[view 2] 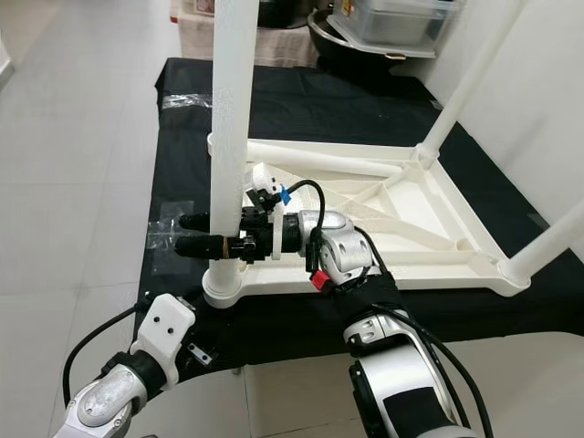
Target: Building children table
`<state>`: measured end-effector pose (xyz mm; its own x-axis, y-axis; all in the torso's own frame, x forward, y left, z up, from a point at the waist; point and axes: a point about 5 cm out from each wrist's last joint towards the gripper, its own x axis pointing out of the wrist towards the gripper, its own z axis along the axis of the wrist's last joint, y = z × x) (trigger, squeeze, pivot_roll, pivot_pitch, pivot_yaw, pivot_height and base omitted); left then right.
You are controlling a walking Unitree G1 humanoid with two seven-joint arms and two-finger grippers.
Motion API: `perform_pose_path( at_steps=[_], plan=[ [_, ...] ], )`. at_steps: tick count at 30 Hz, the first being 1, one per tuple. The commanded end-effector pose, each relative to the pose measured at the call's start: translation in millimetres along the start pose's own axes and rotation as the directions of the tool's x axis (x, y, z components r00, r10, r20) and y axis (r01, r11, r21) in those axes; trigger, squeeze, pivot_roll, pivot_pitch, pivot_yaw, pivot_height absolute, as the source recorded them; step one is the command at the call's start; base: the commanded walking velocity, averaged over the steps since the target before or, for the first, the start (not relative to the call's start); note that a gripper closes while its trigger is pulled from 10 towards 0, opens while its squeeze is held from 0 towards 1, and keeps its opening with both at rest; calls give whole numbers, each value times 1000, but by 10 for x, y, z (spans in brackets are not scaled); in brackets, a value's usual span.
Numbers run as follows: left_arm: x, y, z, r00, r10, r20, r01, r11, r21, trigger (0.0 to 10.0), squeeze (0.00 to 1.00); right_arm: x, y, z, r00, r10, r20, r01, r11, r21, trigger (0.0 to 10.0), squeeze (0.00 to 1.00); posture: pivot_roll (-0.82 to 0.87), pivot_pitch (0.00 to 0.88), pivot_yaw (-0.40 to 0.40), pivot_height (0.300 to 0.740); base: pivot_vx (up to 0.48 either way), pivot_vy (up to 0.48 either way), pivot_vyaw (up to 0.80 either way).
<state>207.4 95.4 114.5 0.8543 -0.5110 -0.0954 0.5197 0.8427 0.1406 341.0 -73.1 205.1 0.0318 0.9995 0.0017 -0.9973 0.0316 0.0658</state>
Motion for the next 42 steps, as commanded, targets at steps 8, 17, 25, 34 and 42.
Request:
perform_pose_path(
  at_steps=[8,17,25,34,42],
  plan=[
    [-16,-23,-13,1000,-5,-11,5,1000,-5,10000,0,-46,-321,117,837,-527,146,524,849,65,0,0,135,95,-154,740,0,0,0],
    [-13,-10,-15,1000,-11,-13,11,1000,-3,10000,0,-521,-358,-193,-23,-999,26,998,-22,60,0,0,132,96,-145,740,0,0,0],
    [-11,-14,-8,1000,-10,-12,10,1000,-1,10000,0,-351,-210,-207,-174,-985,-9,977,-174,120,0,0,132,97,-148,740,0,0,0],
    [-9,-10,-8,1000,-9,-12,9,1000,-4,10000,0,-302,-275,100,-95,-976,194,977,-54,208,10000,1000,130,96,-147,740,0,0,0],
    [-12,-12,-9,1000,-10,-11,10,1000,-4,10000,0,-484,-424,340,171,-937,305,937,250,245,10000,0,130,97,-146,740,0,0,0]
  ],
)
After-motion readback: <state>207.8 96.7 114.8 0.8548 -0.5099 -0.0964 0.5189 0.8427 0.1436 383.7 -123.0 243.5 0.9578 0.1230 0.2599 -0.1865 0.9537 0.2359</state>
